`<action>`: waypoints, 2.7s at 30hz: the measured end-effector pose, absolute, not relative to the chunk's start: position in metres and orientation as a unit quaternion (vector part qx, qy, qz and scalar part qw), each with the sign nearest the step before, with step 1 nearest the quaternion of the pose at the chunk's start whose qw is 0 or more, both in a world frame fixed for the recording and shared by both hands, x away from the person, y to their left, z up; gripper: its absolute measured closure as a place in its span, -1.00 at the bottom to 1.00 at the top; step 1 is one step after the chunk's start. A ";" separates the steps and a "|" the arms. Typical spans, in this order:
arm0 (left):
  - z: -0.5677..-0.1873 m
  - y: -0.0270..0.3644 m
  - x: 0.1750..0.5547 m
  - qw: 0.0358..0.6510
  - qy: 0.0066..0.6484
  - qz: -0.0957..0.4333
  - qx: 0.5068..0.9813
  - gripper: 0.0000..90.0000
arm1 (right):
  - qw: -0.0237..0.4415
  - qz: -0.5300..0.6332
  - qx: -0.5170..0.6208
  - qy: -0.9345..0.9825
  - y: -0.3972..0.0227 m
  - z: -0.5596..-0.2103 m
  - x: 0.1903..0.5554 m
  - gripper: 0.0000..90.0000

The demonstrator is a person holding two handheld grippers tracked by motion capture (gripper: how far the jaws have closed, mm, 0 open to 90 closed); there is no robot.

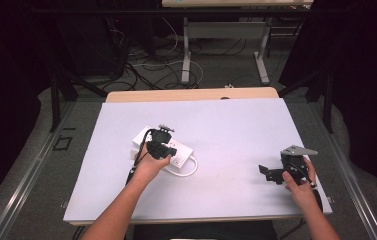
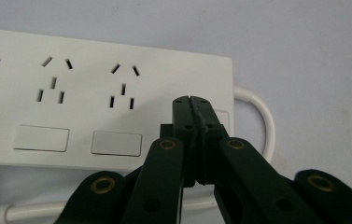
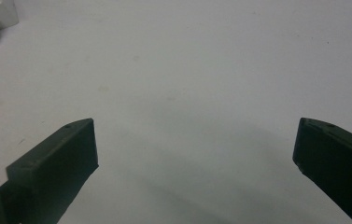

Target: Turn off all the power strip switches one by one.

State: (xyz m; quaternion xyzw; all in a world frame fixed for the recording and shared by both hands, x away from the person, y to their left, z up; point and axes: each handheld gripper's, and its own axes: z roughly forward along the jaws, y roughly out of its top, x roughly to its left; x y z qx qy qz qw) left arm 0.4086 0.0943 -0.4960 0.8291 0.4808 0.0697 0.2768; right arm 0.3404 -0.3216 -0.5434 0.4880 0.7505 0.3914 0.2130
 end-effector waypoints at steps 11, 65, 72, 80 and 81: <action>-0.493 0.109 0.413 0.276 0.495 0.073 0.820 1.00 | 0.213 0.390 0.488 0.751 -0.321 -0.544 0.340 -1.00; -0.511 0.130 0.431 0.246 0.532 0.066 0.808 1.00 | 0.206 0.390 0.488 0.753 -0.320 -0.544 0.340 -1.00; -0.512 0.130 0.432 0.239 0.528 0.069 0.812 1.00 | 0.209 0.390 0.485 0.754 -0.320 -0.544 0.341 -1.00; -0.513 0.130 0.432 0.241 0.530 0.069 0.810 1.00 | 0.208 0.390 0.487 0.754 -0.320 -0.544 0.340 -1.00; -0.513 0.130 0.432 0.240 0.530 0.069 0.810 1.00 | 0.209 0.386 0.488 0.754 -0.320 -0.544 0.340 -1.00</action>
